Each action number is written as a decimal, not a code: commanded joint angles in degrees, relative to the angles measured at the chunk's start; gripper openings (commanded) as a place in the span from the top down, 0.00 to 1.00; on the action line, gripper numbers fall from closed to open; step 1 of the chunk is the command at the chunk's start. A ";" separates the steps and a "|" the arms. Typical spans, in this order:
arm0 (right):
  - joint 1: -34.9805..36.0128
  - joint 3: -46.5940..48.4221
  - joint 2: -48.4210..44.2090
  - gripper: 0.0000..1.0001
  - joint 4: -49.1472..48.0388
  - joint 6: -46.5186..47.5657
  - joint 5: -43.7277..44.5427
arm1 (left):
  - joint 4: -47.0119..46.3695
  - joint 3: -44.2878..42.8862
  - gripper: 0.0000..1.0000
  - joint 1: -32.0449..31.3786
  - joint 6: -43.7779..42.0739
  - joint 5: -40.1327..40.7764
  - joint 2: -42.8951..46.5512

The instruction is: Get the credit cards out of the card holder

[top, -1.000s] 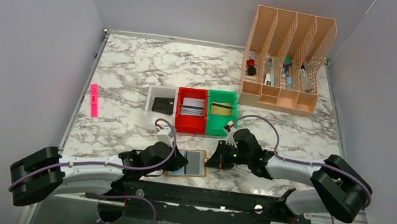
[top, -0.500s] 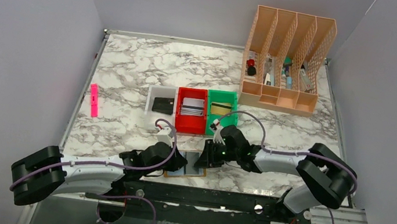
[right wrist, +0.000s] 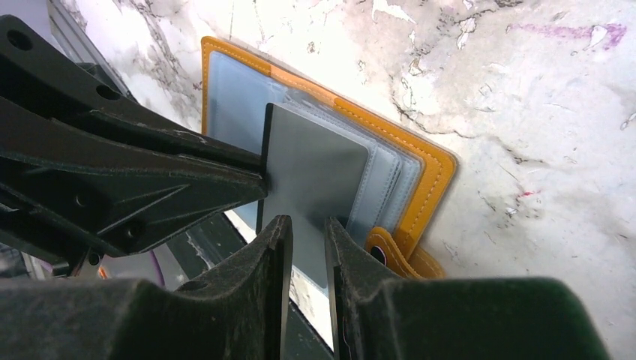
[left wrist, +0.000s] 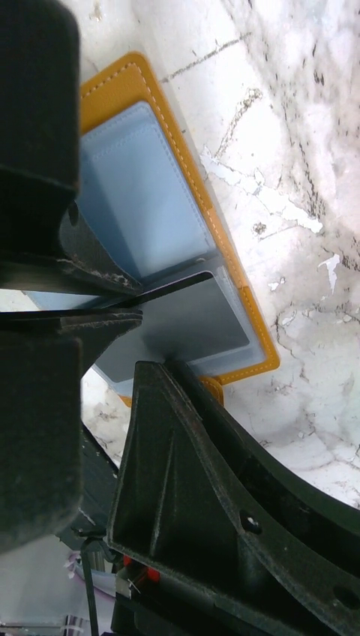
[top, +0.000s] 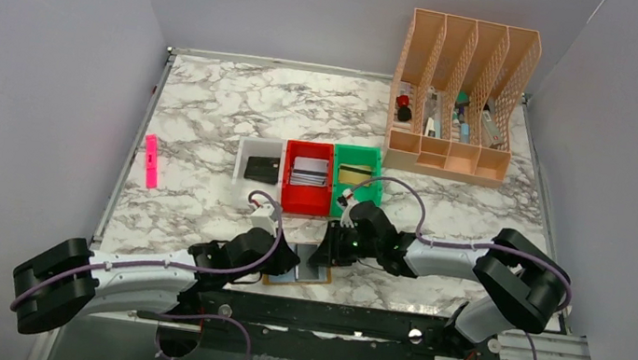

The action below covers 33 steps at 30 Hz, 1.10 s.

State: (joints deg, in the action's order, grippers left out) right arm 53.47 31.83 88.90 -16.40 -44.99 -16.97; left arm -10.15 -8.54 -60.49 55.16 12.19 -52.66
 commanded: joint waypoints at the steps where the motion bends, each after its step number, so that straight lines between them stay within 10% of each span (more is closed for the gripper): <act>1: -0.12 -2.03 3.82 0.71 6.01 0.81 6.12 | 1.35 -0.07 0.82 0.13 -1.29 1.36 1.68; 19: -0.12 -2.83 3.98 0.73 4.67 0.19 4.58 | 3.41 1.78 0.66 0.13 5.46 4.62 -1.37; 33: -0.12 -3.87 4.83 0.73 3.27 -0.40 4.22 | -2.30 3.18 0.80 0.11 7.79 3.50 -7.88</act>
State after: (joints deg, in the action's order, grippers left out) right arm 53.45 30.92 90.45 -20.73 -46.87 -17.04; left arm -15.68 -8.03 -60.38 61.32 14.52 -59.51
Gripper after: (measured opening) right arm 0.268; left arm 0.233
